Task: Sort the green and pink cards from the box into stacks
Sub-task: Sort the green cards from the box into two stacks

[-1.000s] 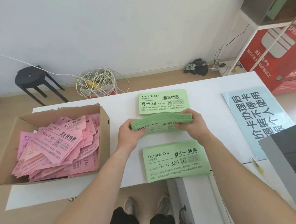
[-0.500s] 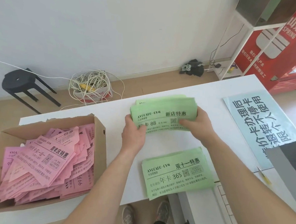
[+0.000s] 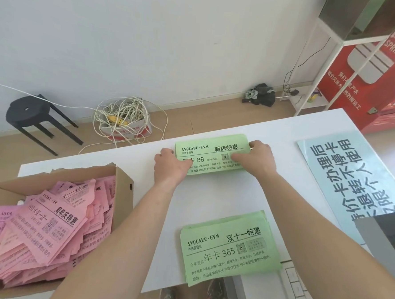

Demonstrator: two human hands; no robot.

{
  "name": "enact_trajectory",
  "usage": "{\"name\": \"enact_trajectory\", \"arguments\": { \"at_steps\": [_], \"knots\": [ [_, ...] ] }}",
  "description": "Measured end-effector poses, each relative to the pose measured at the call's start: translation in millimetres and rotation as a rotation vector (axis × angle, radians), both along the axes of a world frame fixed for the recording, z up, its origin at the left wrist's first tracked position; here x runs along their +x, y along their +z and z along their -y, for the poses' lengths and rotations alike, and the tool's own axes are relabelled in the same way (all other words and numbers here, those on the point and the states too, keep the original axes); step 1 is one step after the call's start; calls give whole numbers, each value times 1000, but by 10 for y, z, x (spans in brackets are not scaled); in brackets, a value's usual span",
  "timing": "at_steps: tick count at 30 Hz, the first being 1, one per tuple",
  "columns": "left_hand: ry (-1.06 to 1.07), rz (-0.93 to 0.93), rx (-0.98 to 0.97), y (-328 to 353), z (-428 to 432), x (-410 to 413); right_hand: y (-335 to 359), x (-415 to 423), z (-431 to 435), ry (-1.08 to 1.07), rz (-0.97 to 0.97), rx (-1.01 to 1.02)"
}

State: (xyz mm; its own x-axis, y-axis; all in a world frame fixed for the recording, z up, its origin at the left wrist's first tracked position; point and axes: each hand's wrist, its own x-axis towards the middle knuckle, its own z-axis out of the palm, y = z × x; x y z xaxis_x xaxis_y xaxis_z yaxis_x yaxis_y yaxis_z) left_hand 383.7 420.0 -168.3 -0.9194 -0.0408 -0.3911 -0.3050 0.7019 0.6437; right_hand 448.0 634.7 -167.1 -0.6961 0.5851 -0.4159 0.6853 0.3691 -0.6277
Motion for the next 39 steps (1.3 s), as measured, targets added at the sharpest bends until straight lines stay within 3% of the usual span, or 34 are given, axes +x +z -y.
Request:
{"name": "enact_trajectory", "arguments": {
  "at_steps": [4,7,10,14,32,36,39],
  "knots": [
    [-98,-83,-62,-21,91,79,15,98,-19,54,-71,-14],
    [-481,-271,-313,45,77,33,130,108,-56,398,-82,259],
    [-840,-281,-592,81,-106,-140,179,-89,-72,819,80,566],
    [-1025,-250,-781,-23,-203,-278,49,-335,-100,1048,221,727],
    [-1049,-330,-708,-125,-227,-478,-120,-528,-200,1084,187,761],
    [-839,-231,-557,4,-62,-322,-71,-368,-87,983,232,801],
    [-576,-159,-369,-19,191,-94,-98,-118,40,793,179,707]
  ]
}}
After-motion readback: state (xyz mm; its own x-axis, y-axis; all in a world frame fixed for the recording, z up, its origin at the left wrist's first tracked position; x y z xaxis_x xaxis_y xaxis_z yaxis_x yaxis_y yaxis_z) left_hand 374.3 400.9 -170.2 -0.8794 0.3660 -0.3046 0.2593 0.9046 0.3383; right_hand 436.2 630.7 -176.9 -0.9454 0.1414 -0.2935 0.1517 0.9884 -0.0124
